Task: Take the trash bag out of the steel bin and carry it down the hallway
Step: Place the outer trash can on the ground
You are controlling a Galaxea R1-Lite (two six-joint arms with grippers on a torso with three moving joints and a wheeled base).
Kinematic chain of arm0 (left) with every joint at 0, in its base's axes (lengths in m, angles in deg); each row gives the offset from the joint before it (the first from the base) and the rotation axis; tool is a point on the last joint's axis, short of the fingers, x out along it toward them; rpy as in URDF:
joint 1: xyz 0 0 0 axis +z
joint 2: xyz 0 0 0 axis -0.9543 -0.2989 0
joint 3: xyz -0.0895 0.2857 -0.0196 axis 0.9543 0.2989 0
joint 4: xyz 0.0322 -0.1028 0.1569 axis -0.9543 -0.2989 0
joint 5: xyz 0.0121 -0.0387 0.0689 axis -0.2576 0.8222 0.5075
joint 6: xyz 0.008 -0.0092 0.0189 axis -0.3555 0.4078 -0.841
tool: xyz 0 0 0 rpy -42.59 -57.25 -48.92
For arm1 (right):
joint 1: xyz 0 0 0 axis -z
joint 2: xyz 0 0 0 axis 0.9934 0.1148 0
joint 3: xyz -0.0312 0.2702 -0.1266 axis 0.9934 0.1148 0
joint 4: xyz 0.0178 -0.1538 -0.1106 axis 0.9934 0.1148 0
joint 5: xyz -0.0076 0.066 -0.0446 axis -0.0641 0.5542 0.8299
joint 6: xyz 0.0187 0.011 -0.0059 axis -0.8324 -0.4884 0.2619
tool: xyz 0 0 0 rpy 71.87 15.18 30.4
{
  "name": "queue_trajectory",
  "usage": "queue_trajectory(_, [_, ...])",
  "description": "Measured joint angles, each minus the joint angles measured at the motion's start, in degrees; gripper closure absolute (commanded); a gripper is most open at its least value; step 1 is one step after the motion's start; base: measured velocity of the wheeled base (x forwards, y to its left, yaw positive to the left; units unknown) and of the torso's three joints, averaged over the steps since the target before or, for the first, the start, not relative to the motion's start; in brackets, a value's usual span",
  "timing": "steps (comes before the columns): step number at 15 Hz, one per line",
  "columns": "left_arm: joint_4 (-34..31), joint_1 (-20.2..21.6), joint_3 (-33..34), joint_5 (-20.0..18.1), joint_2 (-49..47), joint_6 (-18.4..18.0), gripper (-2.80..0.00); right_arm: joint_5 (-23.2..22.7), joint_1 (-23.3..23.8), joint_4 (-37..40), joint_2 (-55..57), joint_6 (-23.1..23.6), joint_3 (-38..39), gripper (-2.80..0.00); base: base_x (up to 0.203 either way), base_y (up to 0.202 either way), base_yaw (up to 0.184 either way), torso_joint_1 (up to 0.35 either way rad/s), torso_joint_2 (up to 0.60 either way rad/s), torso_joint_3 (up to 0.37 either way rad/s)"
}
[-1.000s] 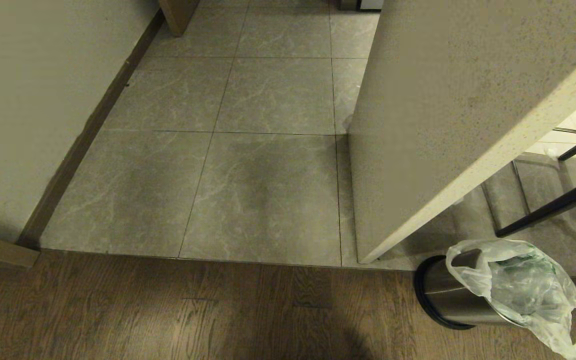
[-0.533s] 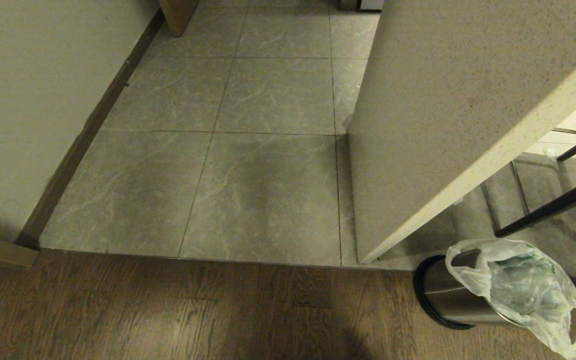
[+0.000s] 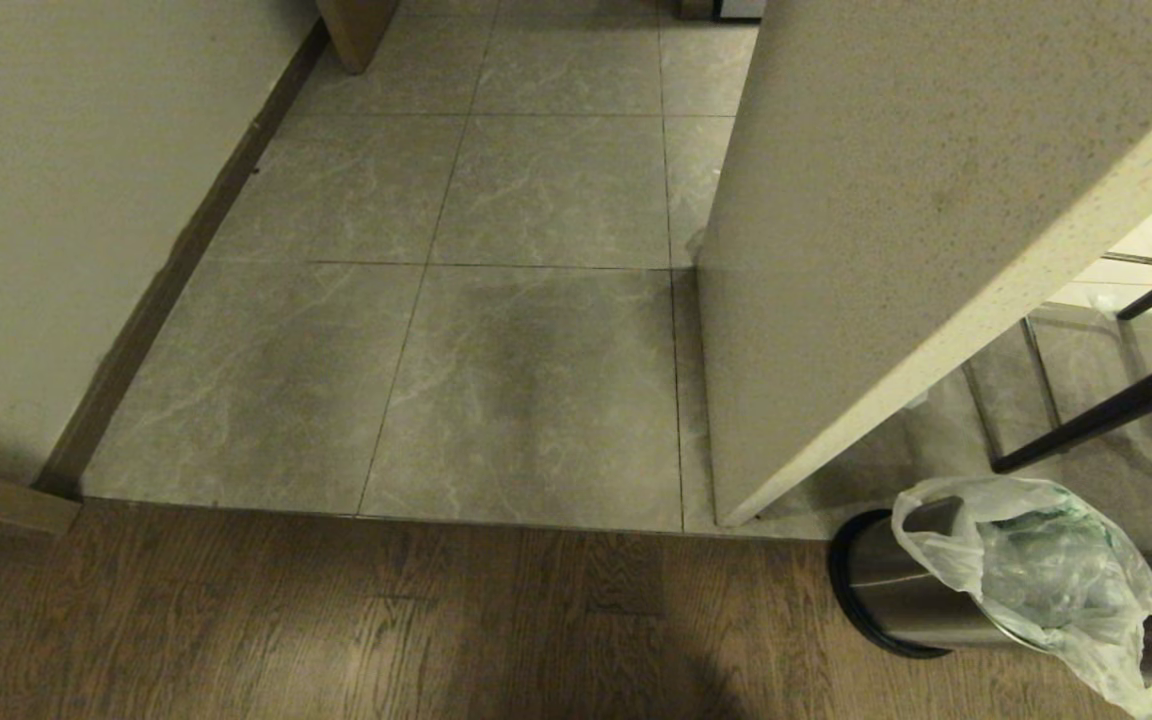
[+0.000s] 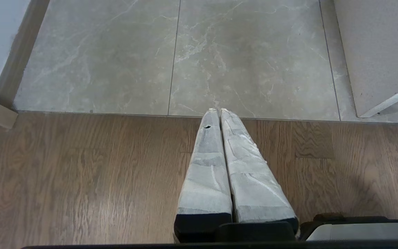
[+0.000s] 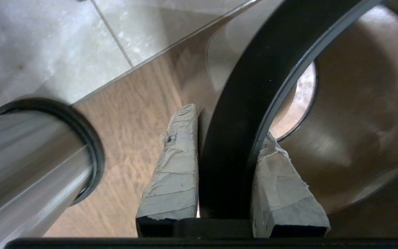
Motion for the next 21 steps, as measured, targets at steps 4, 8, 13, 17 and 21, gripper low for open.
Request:
queue_trajectory(4, [0.0,0.0,0.0,0.0,0.0,0.0,0.00,0.0,-0.1,0.0,0.9,0.0,-0.1,0.00,0.000,0.000,0.000,0.000,0.00,0.000])
queue_trajectory(8, [0.0,0.0,0.0,0.0,0.0,0.0,0.00,0.0,0.0,-0.1,0.9,0.0,-0.1,-2.80,0.000,0.000,0.000,0.000,0.00,0.000])
queue_trajectory(13, [0.0,0.0,0.0,0.0,0.0,0.0,0.00,0.0,-0.3,-0.2,0.1,2.1,-0.1,-2.80,0.000,0.000,0.000,0.000,0.00,0.000])
queue_trajectory(17, [0.0,0.0,0.0,0.0,0.0,0.0,0.00,-0.1,-0.3,2.4,-2.6,2.3,2.6,-2.80,0.000,0.000,0.000,0.000,0.00,0.000])
queue_trajectory(21, [0.0,-0.1,0.0,0.0,0.0,0.0,0.00,-0.3,-0.1,11.1,-14.1,2.3,9.5,-2.80,0.000,0.000,0.000,0.000,0.00,0.000])
